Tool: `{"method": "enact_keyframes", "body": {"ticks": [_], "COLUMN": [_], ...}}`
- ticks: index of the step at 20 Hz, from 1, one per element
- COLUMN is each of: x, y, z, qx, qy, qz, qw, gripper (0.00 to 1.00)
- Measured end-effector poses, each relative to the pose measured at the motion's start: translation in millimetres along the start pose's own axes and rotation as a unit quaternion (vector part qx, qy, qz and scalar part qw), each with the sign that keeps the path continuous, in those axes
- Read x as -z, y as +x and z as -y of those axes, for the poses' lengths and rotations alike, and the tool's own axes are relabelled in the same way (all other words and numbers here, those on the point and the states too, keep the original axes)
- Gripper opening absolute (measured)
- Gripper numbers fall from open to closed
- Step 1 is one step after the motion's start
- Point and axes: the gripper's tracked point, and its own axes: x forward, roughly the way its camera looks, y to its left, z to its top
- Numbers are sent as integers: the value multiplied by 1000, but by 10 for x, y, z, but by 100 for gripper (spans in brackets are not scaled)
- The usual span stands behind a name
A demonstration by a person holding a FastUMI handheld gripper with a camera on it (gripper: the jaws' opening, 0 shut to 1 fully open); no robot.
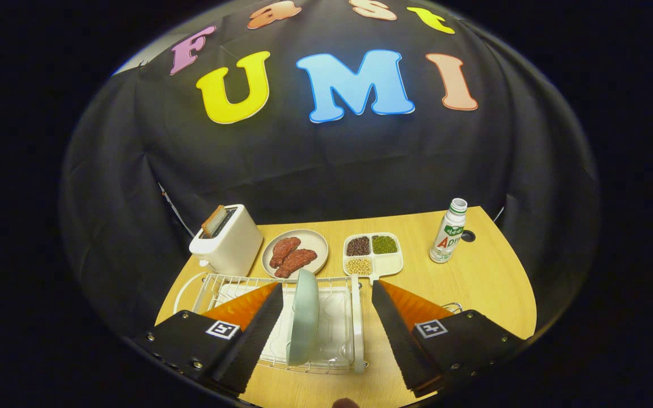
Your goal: Take the plate from the dish rack, then take the spoon from the basket and place it into the plate.
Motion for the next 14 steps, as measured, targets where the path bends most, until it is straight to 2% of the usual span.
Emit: {"method": "enact_keyframes", "body": {"ticks": [8, 14], "x": [281, 627], "y": [311, 603], "z": [-107, -59], "qx": [20, 63], "qy": [-6, 1], "qz": [-84, -157], "qw": [996, 986], "gripper": [99, 98]}}
